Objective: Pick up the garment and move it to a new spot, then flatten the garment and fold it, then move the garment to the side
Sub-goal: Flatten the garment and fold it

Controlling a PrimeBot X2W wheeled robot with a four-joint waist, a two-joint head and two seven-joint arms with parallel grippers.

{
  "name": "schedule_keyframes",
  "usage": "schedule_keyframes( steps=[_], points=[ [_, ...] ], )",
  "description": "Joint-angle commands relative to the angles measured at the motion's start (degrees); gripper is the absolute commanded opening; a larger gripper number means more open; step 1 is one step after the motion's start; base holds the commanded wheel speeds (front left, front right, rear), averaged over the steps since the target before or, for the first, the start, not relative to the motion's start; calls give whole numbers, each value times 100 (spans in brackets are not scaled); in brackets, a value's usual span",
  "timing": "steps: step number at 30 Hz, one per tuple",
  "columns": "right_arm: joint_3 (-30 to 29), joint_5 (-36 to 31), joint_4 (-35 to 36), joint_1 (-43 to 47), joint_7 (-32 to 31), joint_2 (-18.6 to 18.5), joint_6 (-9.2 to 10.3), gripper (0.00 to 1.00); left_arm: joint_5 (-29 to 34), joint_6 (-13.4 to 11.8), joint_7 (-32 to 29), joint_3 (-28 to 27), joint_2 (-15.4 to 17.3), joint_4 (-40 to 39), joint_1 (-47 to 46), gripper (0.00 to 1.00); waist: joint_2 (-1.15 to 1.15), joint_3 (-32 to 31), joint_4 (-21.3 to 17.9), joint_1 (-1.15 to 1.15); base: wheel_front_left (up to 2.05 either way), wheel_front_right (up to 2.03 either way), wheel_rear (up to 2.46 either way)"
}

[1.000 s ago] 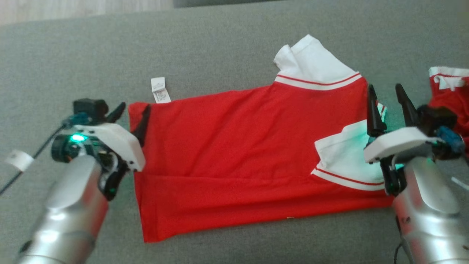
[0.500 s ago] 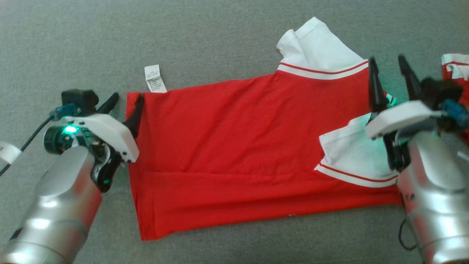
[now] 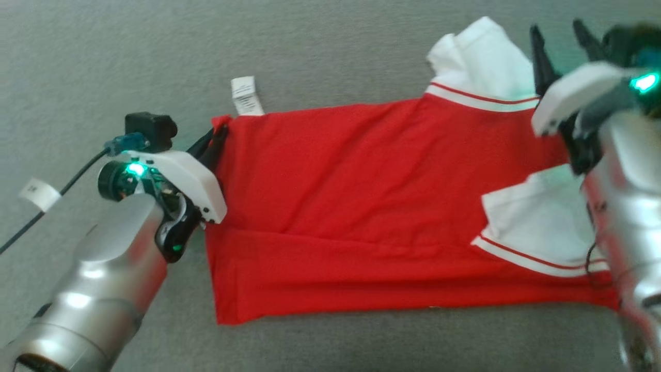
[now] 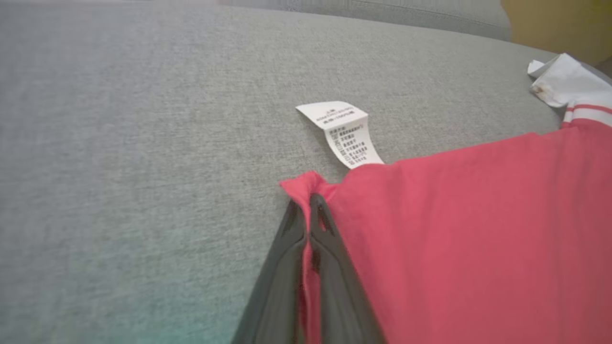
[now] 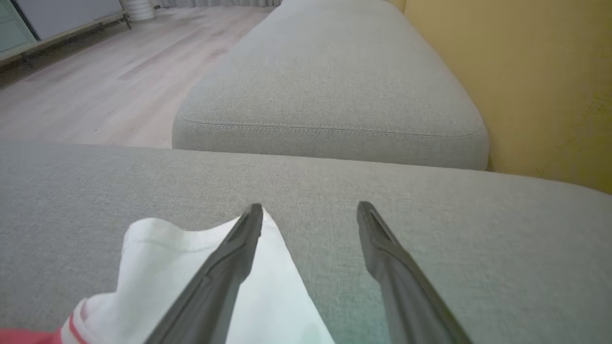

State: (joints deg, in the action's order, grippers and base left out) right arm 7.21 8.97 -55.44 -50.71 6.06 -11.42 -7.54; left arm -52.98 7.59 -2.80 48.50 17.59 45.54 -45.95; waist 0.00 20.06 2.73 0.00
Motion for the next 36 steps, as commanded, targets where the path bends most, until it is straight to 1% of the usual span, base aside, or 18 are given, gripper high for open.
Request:
schedule_keyframes(
  steps=[1, 4, 5, 6, 11, 14, 16, 17, 18, 20, 22, 25, 28, 29, 32, 36],
  points=[
    [179, -67, -31, -287, -182, -21, 5, 100, -50, -10, 169, -77, 160, -92, -255, 0, 0, 101, 249, 0, 0, 0, 0],
    [331, -197, -368, -625, -496, -192, 5, 100, -205, -10, 299, 91, 67, -248, -350, 0, 0, 197, 524, 0, 0, 0, 0],
    [331, -197, -368, -625, -496, -192, 5, 100, -205, -10, 299, 91, 67, -248, -350, 0, 0, 197, 524, 0, 0, 0, 0],
    [350, -229, -496, -706, -602, -260, 5, 100, -217, -10, 329, 186, 52, -319, -389, 0, 0, 218, 632, 0, 0, 0, 0],
    [370, -341, -1049, -1016, -1043, -507, 5, 100, -306, -10, 696, 413, 20, -507, -598, 0, 0, 332, 1006, 0, 0, 0, 0],
    [393, -354, -1241, -1095, -1105, -541, 5, 100, -381, -10, 827, 565, -33, -541, -679, 0, 0, 386, 1132, 0, 0, 0, 0],
    [441, -310, -1365, -1109, -1200, -499, 5, 100, -473, -10, 913, 633, -62, -553, -711, 0, 0, 419, 1166, 0, 0, 0, 0],
    [452, -266, -1414, -1116, -1247, -484, 5, 45, -507, -10, 951, 666, -64, -543, -729, 0, 0, 433, 1170, 0, 0, 0, 0],
    [474, -241, -1449, -1128, -1279, -491, 5, 0, -534, -10, 989, 701, -63, -526, -746, 0, 0, 446, 1170, 0, 0, 0, 0],
    [457, -204, -1494, -1159, -1250, -549, 5, 0, -592, -10, 1057, 768, -65, -480, -770, 0, 0, 453, 1157, 0, 0, 0, 0],
    [386, -222, -1470, -1230, -1001, -651, 5, 0, -635, -10, 1154, 814, -52, -420, -805, 0, 0, 459, 1130, 0, 0, 0, 0],
    [141, -290, -1354, -1360, -322, -751, 5, 0, -627, -10, 1408, 790, -24, -236, -906, 0, 0, 450, 1062, 0, 0, 0, 0],
    [-204, -361, -1244, -1452, 466, -729, 5, 0, -527, -21, 1641, 688, -19, -11, -1020, 0, 0, 384, 963, 0, 0, 0, 0],
    [-322, -373, -1211, -1471, 630, -703, 5, 0, -462, -48, 1698, 632, -20, 55, -1056, 0, 0, 351, 923, 0, 0, 0, 0],
    [-704, -300, -1157, -1456, 829, -557, 5, 0, -242, -181, 1770, 359, -10, 142, -1088, 0, 0, 211, 762, 0, 0, 0, 0],
    [-854, -235, -916, -1222, 887, -356, 5, 0, 449, -455, 1777, -308, 109, -232, -810, 0, 0, -19, 511, 0, 0, 0, 0]
  ],
)
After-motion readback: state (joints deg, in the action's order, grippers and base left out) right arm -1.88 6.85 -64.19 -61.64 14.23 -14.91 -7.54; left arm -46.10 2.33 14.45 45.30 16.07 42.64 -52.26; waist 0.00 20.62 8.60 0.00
